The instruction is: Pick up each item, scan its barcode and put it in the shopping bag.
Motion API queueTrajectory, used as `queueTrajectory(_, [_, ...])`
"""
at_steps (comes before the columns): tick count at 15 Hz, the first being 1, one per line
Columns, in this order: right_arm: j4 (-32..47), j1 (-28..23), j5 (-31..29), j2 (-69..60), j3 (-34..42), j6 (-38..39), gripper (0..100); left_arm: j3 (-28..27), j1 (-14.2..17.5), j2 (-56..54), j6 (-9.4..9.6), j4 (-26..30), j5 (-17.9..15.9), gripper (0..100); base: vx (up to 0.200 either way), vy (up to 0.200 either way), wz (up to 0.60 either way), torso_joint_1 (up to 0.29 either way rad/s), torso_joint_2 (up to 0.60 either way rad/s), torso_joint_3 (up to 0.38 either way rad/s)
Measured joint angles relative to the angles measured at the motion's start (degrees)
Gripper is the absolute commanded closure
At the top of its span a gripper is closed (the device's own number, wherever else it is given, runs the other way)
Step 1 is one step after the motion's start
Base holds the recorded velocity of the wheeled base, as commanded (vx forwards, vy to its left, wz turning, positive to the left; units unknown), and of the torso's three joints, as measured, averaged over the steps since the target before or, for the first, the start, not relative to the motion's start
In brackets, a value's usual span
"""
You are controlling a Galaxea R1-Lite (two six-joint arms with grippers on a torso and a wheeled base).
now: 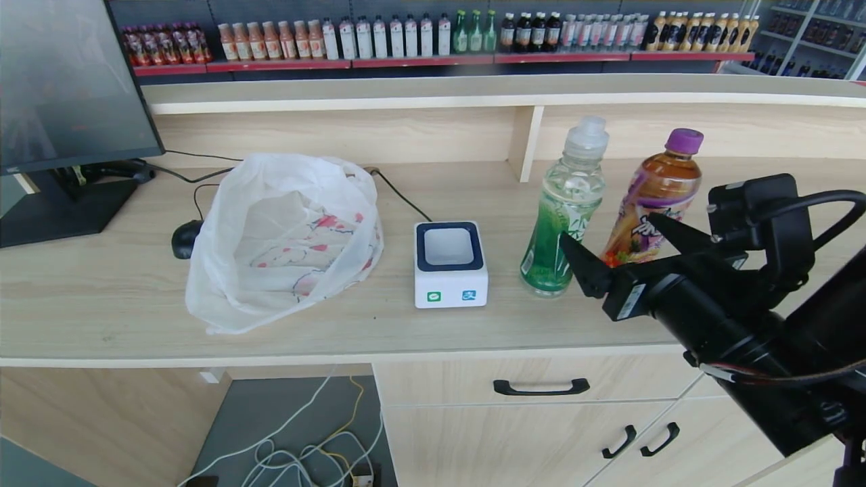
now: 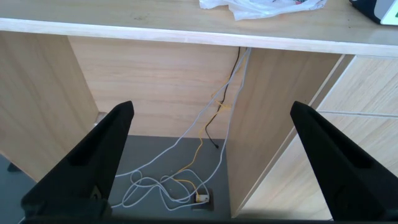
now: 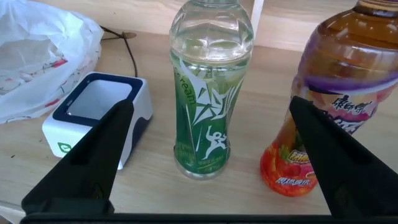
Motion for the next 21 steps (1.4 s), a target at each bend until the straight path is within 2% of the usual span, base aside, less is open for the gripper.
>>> queueTrajectory(21, [-0.3,-1.4,0.0,10.8,-9.9,1.5,0,0.0,0.0,0.0,0.0,0.0,0.0,0,0.0,0.0,0.0,0.0,0.0,0.0])
